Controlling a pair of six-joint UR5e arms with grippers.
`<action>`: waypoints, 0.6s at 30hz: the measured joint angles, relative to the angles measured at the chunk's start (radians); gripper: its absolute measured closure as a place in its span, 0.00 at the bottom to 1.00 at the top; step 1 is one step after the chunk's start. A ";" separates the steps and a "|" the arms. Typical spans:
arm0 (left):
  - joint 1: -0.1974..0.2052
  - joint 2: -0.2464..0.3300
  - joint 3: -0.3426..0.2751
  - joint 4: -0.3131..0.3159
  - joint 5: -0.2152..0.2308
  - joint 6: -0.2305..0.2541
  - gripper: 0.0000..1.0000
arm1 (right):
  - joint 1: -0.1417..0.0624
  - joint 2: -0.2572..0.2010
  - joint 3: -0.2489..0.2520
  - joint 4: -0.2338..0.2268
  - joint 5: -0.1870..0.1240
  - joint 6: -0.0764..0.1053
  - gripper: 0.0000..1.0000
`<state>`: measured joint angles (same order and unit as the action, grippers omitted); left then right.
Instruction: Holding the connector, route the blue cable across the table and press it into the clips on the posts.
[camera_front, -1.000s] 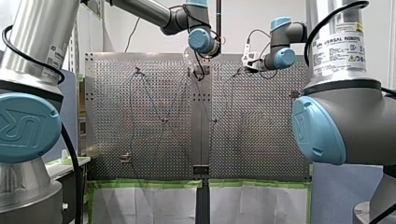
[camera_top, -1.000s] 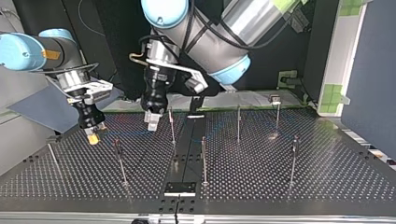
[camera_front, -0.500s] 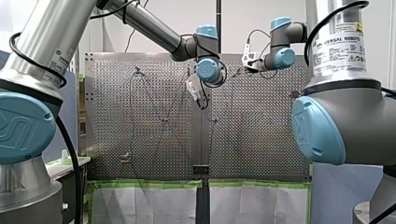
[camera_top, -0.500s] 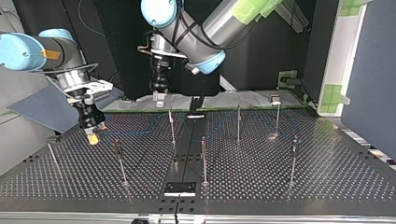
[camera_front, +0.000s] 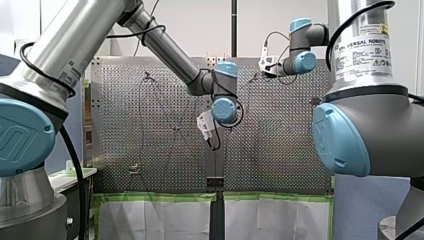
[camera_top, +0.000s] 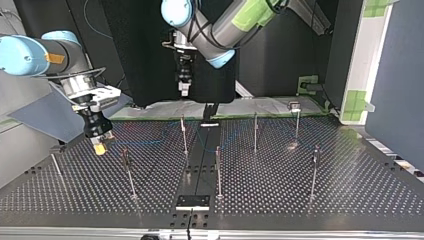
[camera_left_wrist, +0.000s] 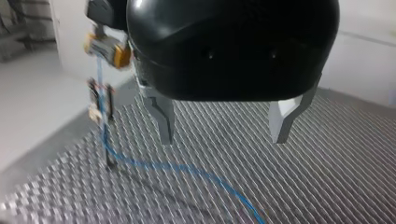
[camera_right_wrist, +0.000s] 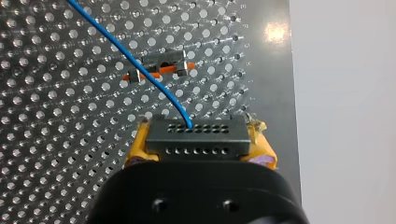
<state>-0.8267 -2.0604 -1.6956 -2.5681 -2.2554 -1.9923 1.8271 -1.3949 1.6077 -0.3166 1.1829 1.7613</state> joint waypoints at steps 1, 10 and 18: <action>0.002 -0.008 -0.008 0.008 -0.008 -0.002 0.00 | 0.000 0.000 0.000 0.000 0.000 0.000 1.00; 0.049 -0.093 -0.093 0.093 -0.034 -0.026 0.00 | 0.000 0.000 0.000 0.000 0.000 0.000 1.00; 0.060 -0.154 -0.164 0.164 -0.008 -0.034 0.00 | 0.000 0.000 0.000 0.000 0.000 0.000 1.00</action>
<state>-0.7670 -2.2147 -1.8600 -2.4041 -2.2637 -2.0266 1.8272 -1.3949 1.6077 -0.3165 1.1830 1.7613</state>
